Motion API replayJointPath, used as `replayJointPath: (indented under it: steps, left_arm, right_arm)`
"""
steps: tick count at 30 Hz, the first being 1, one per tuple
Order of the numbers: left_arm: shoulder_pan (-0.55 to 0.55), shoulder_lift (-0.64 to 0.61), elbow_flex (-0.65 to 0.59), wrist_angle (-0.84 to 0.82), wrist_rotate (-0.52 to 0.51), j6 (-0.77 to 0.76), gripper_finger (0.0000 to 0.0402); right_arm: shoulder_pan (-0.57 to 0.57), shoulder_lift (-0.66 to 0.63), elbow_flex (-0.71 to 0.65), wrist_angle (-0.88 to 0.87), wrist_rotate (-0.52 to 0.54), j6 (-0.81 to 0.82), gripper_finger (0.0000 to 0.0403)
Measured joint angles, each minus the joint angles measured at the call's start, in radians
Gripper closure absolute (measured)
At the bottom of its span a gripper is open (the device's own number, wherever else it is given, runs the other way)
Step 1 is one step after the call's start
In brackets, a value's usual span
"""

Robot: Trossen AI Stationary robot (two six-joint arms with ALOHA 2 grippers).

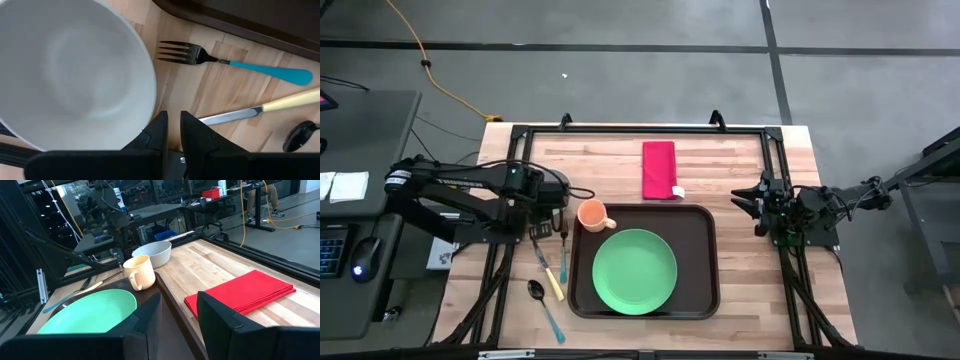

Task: Set up tray
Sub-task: Put the gray bowl on the green plate

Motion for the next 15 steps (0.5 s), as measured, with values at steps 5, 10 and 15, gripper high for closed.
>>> replayJointPath:
  steps: [5, 10, 15]
  left_arm:
    - [0.000, 0.000, 0.000, -0.004, -0.003, -0.021, 0.0321]
    - [0.000, 0.000, 0.000, -0.017, -0.024, -0.079, 0.0321]
    - [0.000, 0.000, 0.000, -0.017, -0.014, -0.060, 0.0321]
  right_arm:
    - [0.000, 0.000, 0.000, 0.000, 0.000, 0.000, 0.0300]
    - [0.000, 0.000, 0.000, 0.000, 0.000, 0.000, 0.0299]
    - [0.000, 0.000, 0.000, 0.000, 0.000, 0.000, 0.0299]
